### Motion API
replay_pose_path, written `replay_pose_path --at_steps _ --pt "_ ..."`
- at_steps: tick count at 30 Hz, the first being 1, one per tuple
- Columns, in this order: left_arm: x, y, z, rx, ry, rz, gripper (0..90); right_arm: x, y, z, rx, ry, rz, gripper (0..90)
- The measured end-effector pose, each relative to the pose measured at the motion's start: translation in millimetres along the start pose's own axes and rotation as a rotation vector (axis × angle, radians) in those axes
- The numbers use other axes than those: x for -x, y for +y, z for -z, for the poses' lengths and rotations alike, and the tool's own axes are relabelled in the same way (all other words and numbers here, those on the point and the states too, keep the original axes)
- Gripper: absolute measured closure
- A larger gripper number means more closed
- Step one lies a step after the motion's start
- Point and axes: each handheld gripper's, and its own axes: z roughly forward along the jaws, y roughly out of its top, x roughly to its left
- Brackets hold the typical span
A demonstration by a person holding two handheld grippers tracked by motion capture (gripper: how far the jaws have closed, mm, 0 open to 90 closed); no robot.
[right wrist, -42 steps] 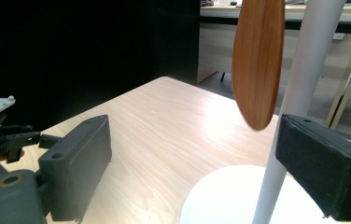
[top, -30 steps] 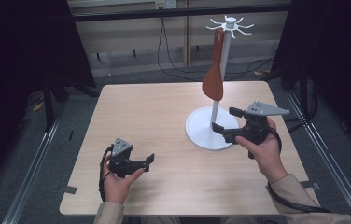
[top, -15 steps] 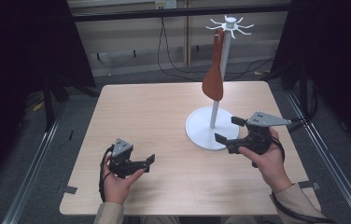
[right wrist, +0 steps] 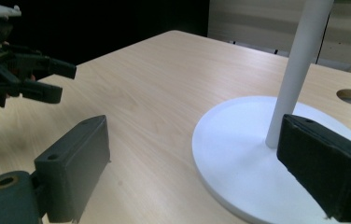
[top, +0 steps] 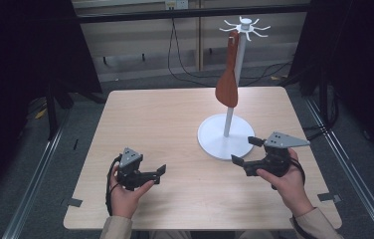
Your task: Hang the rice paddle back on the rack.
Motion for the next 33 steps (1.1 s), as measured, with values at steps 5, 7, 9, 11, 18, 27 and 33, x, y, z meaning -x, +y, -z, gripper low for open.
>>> replay_pose_path --at_steps 5,7,9,11,18,27,33 --pt "-0.6 0.2 0.3 0.003 0.004 0.000 5.3 0.5 -9.9 1.1 -0.018 -0.003 0.004 9.0" --pt "-1.0 0.1 0.7 0.000 0.003 -0.001 5.3 1.1 -13.9 1.9 -0.022 -0.003 0.002 9.0" --pt "-1.1 0.0 0.9 0.001 0.002 0.003 5.3 1.7 -17.1 2.7 -0.028 0.000 0.004 9.0" --pt "-0.9 -0.1 1.1 0.001 0.002 0.001 5.3 2.5 -20.4 4.0 -0.032 -0.007 0.009 9.1" --pt "-0.3 -0.7 0.3 -0.004 -0.001 0.000 5.3 6.0 -33.6 8.1 -0.052 -0.010 0.012 9.2" --pt "0.6 -1.0 -0.5 -0.006 -0.004 0.000 5.3 11.1 -51.9 16.7 -0.082 -0.016 0.002 9.3" --pt "2.1 -0.5 -1.7 -0.008 -0.011 -0.004 5.3 11.1 -57.4 21.2 -0.092 -0.016 0.013 8.8"
